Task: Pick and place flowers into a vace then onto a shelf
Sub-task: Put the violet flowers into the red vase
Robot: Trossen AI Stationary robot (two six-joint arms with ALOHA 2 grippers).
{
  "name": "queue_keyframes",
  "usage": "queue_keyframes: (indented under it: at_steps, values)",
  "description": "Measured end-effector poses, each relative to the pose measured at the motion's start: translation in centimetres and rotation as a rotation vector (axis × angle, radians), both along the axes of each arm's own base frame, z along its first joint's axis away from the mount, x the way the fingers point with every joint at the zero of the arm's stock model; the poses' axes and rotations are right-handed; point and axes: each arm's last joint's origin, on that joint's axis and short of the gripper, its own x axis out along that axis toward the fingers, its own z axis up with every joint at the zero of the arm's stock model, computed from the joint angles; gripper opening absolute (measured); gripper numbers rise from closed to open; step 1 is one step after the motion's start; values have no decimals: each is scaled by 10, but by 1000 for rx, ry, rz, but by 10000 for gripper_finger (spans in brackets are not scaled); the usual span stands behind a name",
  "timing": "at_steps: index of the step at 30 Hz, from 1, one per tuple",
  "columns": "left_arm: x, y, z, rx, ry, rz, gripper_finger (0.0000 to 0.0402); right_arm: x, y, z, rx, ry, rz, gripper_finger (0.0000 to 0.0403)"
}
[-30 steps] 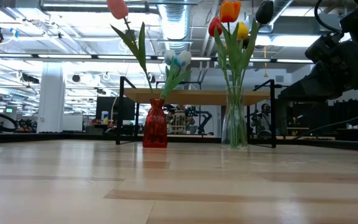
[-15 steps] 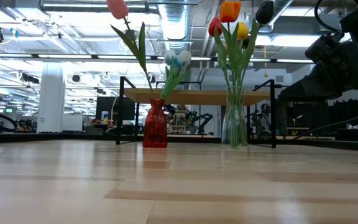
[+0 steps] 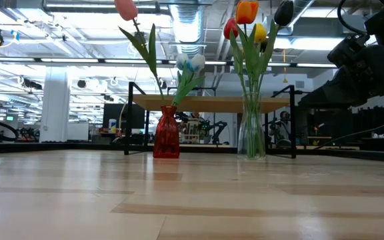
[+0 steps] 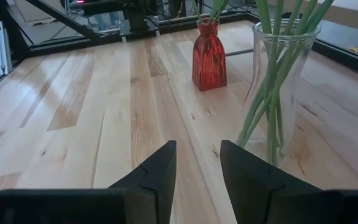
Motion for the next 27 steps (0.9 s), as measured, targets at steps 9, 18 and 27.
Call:
queue_keyframes:
  at_steps: [9,18,27]
  values:
    - [1,5,-23,13,160,46,4,0,0,0,7,-1,-4,118]
    - [-42,39,-42,-72,-49,-142,4,0,0,0,7,-1,-5,118]
    - [-71,72,8,-39,-115,-285,4,0,-1,0,-3,-4,-19,118]
